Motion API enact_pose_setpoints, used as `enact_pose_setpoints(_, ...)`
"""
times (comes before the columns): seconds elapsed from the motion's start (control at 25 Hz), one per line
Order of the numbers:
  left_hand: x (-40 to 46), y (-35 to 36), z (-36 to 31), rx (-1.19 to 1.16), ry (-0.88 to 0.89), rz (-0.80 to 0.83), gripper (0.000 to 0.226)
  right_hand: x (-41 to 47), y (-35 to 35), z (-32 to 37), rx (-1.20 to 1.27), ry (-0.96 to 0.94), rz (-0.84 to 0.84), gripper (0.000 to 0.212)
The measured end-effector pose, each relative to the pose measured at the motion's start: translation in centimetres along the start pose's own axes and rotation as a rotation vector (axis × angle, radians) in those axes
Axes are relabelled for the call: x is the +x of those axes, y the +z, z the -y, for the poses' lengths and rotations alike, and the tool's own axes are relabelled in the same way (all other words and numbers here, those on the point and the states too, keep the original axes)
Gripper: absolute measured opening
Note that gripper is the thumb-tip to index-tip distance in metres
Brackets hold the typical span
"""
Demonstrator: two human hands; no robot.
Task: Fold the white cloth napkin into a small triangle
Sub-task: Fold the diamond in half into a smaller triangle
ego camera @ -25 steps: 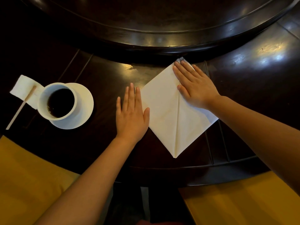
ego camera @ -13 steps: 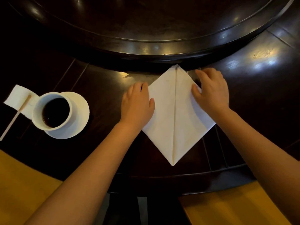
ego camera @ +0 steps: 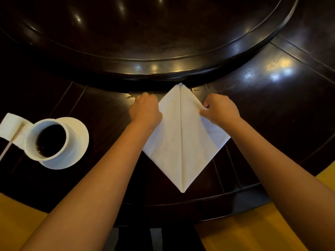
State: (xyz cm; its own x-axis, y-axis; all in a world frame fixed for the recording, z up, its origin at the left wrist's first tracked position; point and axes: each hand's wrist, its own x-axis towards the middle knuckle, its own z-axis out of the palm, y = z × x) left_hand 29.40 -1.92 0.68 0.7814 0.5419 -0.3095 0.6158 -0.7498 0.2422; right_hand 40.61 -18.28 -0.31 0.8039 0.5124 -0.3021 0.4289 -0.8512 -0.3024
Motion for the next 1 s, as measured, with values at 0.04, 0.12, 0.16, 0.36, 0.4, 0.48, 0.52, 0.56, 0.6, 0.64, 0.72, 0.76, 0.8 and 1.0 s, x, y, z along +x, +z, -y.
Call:
enact_pose_setpoints(0.04, 0.1, -0.1, 0.0, -0.014, -0.001, 0.014, 0.021, 0.0, 0.0, -0.1, 0.028, 0.012, 0.011, 0.021)
enact_pose_setpoints(0.12, 0.4, -0.1, 0.3, -0.074, -0.021, 0.057, 0.019, 0.1, 0.0, -0.2, 0.077, 0.046, 0.036, 0.022)
enact_pose_setpoints(0.16, 0.5, -0.2, 0.4, -0.124, -0.035, 0.083, 0.018, 0.1, 0.0, -0.2, 0.087, 0.055, 0.054, 0.022)
enact_pose_setpoints(0.36, 1.4, -1.3, 1.4, -0.315, -0.034, 0.235, 0.021, -0.2, 0.2, -0.1, 0.132, 0.018, 0.102, 0.014)
enact_pose_setpoints(0.4, 1.3, -1.7, 1.7, -0.334, -0.029, 0.257, 0.018, -0.3, 0.0, -0.2, 0.179, 0.018, 0.094, 0.015)
enact_pose_setpoints(0.48, 1.1, -2.3, 2.1, -0.381, -0.019, 0.281, 0.012, -0.7, -0.7, -0.3, 0.275, 0.01, 0.084, 0.014)
enact_pose_setpoints(0.52, 0.8, -2.7, 2.3, -0.397, -0.009, 0.278, 0.01, -1.0, -1.1, -0.2, 0.318, -0.004, 0.079, 0.012)
enact_pose_setpoints(0.56, 0.6, -3.2, 2.5, -0.413, 0.006, 0.26, 0.008, -1.2, -1.7, 0.1, 0.356, -0.021, 0.066, 0.011)
enact_pose_setpoints(0.6, 0.4, -3.9, 2.6, -0.436, 0.021, 0.231, 0.007, -1.5, -2.4, 0.4, 0.393, -0.036, 0.041, 0.01)
enact_pose_setpoints(0.64, 0.2, -4.7, 2.6, -0.469, 0.036, 0.191, 0.008, -1.7, -3.4, 0.8, 0.43, -0.053, 0.001, 0.01)
enact_pose_setpoints(0.72, -0.5, -6.8, 2.2, -0.544, 0.088, 0.049, 0.011, -2.3, -5.6, 1.7, 0.489, -0.111, -0.123, 0.006)
enact_pose_setpoints(0.76, -0.9, -8.0, 1.9, -0.573, 0.133, -0.065, 0.011, -2.6, -7.0, 2.2, 0.515, -0.155, -0.203, 0.004)
enact_pose_setpoints(0.8, -1.5, -9.3, 1.8, -0.599, 0.191, -0.193, 0.01, -3.0, -8.3, 2.6, 0.546, -0.207, -0.283, 0.004)
enact_pose_setpoints(1.0, -6.9, -12.7, 2.1, -0.484, 0.512, -0.592, 0.009, -7.8, -12.4, 3.0, 0.534, -0.527, -0.489, 0.011)
